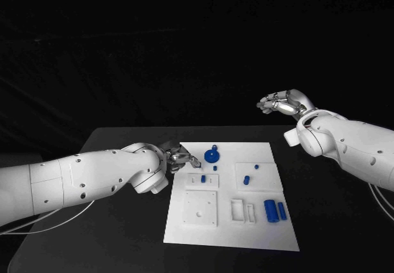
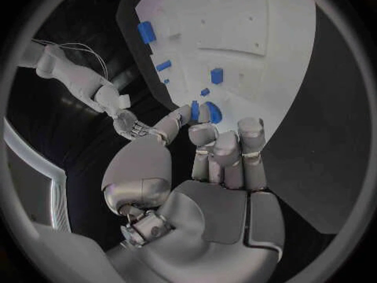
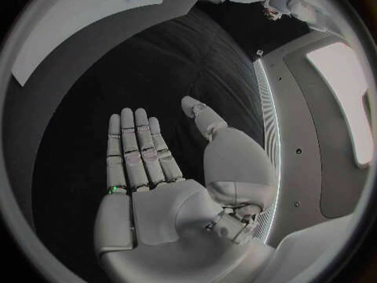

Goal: Assemble the parts on the task board

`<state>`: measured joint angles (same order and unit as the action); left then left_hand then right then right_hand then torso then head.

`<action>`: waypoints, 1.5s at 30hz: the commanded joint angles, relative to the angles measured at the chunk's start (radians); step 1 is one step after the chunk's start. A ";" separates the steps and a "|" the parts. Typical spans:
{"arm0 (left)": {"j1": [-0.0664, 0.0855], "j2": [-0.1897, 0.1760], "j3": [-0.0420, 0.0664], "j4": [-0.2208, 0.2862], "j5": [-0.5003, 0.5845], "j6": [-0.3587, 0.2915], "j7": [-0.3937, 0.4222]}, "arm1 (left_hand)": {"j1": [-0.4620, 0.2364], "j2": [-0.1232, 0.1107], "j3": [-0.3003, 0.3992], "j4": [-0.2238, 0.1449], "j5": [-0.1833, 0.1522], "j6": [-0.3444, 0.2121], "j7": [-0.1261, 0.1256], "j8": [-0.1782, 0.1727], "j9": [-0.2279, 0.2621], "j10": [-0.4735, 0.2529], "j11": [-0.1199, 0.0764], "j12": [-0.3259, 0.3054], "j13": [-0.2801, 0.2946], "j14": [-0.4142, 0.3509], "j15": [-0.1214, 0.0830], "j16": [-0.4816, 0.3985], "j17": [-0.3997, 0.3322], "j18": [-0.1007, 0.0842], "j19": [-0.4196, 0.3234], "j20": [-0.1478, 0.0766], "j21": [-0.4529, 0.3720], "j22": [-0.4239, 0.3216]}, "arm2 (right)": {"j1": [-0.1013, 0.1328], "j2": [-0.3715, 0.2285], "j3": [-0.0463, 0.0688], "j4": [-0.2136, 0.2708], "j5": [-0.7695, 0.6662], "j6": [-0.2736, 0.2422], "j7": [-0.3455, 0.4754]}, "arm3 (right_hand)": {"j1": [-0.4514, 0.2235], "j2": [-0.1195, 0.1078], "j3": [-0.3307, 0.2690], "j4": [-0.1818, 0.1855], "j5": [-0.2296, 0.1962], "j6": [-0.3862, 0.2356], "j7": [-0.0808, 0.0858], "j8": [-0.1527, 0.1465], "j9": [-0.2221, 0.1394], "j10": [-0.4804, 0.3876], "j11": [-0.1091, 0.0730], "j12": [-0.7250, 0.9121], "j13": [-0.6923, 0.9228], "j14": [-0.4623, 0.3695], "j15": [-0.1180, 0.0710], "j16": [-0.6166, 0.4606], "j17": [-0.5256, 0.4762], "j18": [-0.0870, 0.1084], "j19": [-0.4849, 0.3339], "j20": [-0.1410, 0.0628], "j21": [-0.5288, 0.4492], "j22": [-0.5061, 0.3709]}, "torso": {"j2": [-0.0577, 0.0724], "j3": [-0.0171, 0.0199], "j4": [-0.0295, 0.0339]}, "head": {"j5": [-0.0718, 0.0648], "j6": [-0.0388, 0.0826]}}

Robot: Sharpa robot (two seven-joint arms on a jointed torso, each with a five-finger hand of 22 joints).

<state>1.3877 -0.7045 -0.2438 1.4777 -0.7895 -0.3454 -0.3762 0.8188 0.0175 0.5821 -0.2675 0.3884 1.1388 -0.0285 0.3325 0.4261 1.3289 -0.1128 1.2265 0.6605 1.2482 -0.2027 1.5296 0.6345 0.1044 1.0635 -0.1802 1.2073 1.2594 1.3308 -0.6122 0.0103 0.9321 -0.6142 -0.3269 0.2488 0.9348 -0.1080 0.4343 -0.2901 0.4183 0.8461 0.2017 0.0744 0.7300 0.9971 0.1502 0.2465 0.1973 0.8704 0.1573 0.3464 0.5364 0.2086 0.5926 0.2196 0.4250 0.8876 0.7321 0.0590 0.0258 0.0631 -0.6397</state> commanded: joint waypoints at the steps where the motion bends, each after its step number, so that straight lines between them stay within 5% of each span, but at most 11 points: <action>1: 0.000 0.004 0.000 -0.005 -0.022 0.036 -0.014 | -0.004 0.016 0.013 -0.019 0.038 0.163 0.000 0.026 0.334 0.029 -0.023 -0.007 0.008 0.025 -0.018 -0.001 0.005 0.020 0.003 -0.090 0.004 0.002 | 0.001 0.003 0.001 -0.002 -0.002 0.020 0.004 | 0.009 0.001 -0.006 0.001 0.005 -0.006 0.001 0.006 -0.002 0.000 0.009 -0.005 -0.002 0.000 0.005 -0.006 -0.002 0.004 -0.006 0.000 -0.004 -0.001 | -0.002 0.0010 0.0004 | -0.001 -0.008; 6: 0.000 0.015 0.000 -0.021 -0.090 0.079 -0.030 | -0.006 0.027 0.015 -0.024 0.080 0.164 -0.001 0.033 0.329 0.030 -0.025 -0.007 0.017 0.026 -0.016 0.002 0.010 0.020 0.001 -0.089 0.008 0.005 | 0.002 0.003 0.001 -0.003 -0.004 0.023 0.004 | 0.010 -0.001 -0.008 0.001 0.005 -0.008 0.002 0.007 -0.004 -0.001 0.010 -0.006 -0.006 -0.001 0.006 -0.008 -0.004 0.004 -0.009 0.001 -0.005 0.000 | -0.001 0.0008 0.0005 | -0.002 -0.016; 19: -0.008 0.031 0.000 -0.053 -0.202 0.122 -0.050 | -0.004 0.030 0.017 -0.025 0.085 0.163 -0.002 0.035 0.328 0.030 -0.025 -0.007 0.021 0.027 -0.015 0.003 0.013 0.021 0.000 -0.089 0.011 0.007 | 0.003 0.007 0.001 -0.009 -0.005 0.029 0.002 | 0.010 0.000 -0.010 0.002 0.006 -0.009 0.002 0.008 -0.008 -0.001 0.011 -0.008 -0.013 -0.003 0.007 -0.010 -0.006 0.005 -0.012 0.002 -0.006 0.001 | -0.001 -0.0010 0.0017 | -0.001 -0.024; 45: -0.069 0.046 0.001 -0.101 -0.240 0.138 -0.047 | -0.009 0.041 0.015 -0.024 0.079 0.161 -0.002 0.039 0.326 0.031 -0.025 -0.007 0.025 0.027 -0.013 0.004 0.016 0.021 -0.001 -0.088 0.015 0.009 | 0.003 0.007 0.001 -0.007 -0.010 0.032 0.002 | 0.012 0.003 -0.011 0.002 0.007 -0.010 0.002 0.010 -0.013 -0.001 0.011 -0.010 -0.020 -0.003 0.008 -0.011 -0.009 0.005 -0.014 0.003 -0.006 0.002 | 0.001 -0.0006 0.0001 | -0.003 -0.036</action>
<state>1.3178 -0.6607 -0.2436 1.3775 -1.0187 -0.2126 -0.4293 0.8051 0.0311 0.5754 -0.2756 0.4152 1.1422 -0.0251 0.3329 0.4262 1.3293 -0.1130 1.2228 0.6852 1.2553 -0.1958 1.5296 0.6488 0.1065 1.0635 -0.1799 1.2157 1.2670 1.3328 -0.6046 0.0102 0.9247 -0.6180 -0.3032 0.2462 0.9387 -0.1041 0.4289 -0.2901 0.4183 0.8434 0.2041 0.0778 0.7187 0.9935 0.1537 0.2427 0.1785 0.8674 0.1597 0.3388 0.5289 0.2086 0.5854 0.2197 0.4255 0.8887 0.7329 0.0581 0.0262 0.0608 -0.6755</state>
